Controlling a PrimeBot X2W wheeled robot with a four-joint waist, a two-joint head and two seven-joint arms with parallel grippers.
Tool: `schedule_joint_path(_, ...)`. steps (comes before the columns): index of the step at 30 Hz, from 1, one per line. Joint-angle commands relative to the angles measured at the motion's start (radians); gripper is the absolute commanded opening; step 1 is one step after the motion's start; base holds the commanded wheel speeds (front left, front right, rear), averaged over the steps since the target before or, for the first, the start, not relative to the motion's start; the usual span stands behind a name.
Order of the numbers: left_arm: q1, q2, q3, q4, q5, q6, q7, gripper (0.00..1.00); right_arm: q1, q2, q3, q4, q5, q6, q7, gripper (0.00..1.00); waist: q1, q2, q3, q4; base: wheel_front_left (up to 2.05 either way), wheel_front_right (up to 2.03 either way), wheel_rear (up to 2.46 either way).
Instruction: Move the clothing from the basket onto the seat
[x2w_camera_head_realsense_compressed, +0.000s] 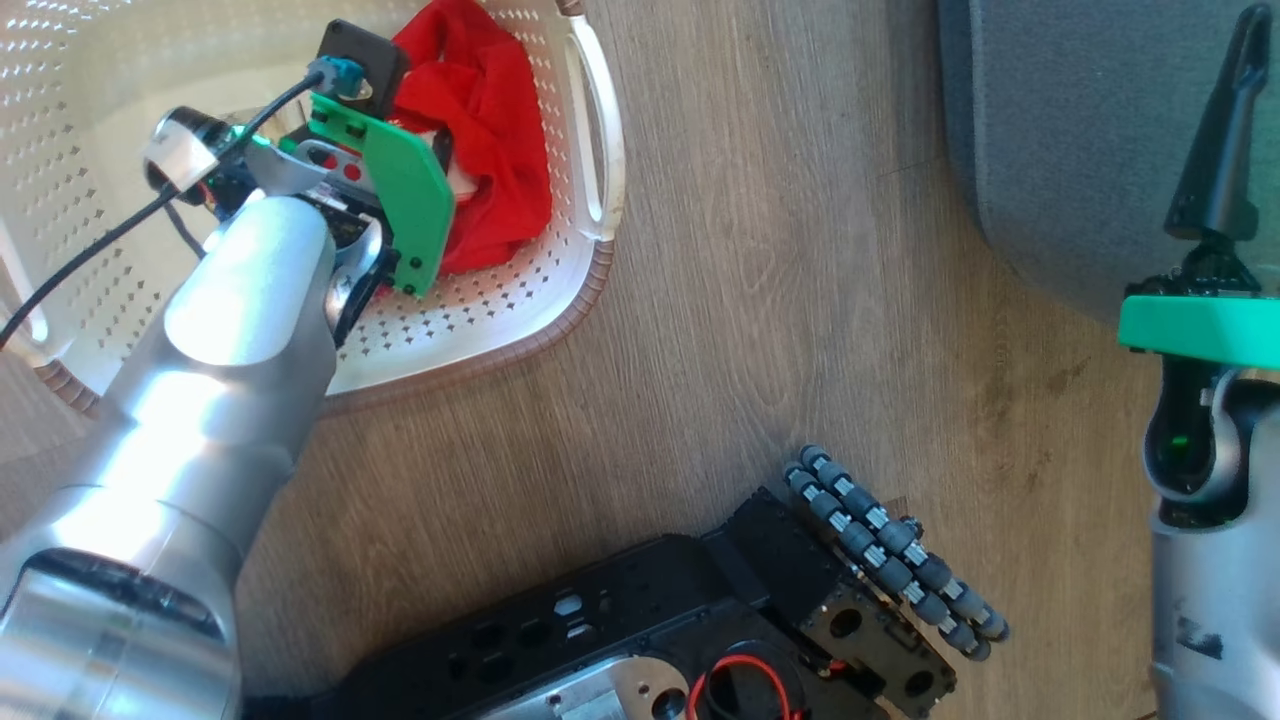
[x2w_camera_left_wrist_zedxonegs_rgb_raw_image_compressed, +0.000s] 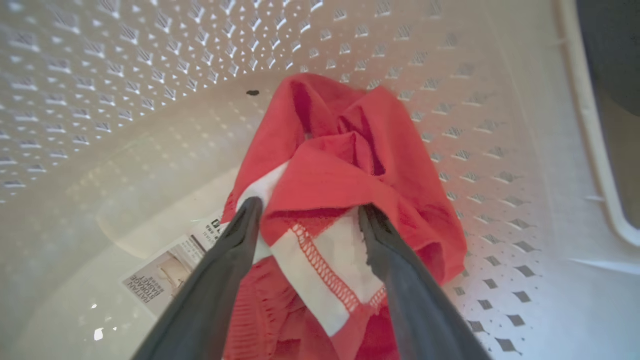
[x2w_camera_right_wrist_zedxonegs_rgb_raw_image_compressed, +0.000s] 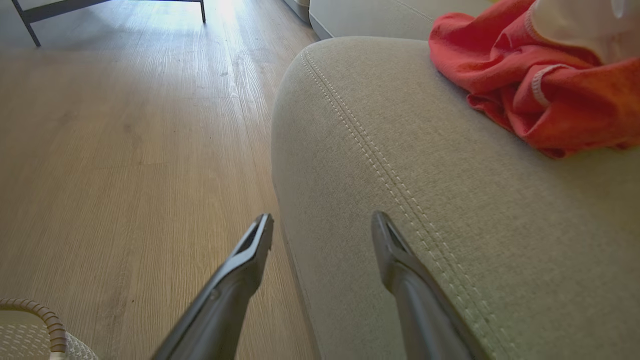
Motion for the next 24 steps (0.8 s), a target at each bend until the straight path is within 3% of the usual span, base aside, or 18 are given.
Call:
schedule_joint_path(1,0.001,-0.003,0.006,-0.012,-0.007,-0.007,-0.013,1.0,0.058,-0.007,0.005,-0.029,-0.004,0.007,-0.005,1.0,0.0,0.0,0.0,0.001,0.0,0.0,0.0)
schedule_joint_path(24,-0.048,-0.046,-0.047,0.098,-0.04,-0.028,-0.093,1.0,0.068,-0.007,0.008,-0.031,-0.015,0.007,-0.005,1.0,0.0,0.0,-0.001,0.012,0.0,0.0,0.0)
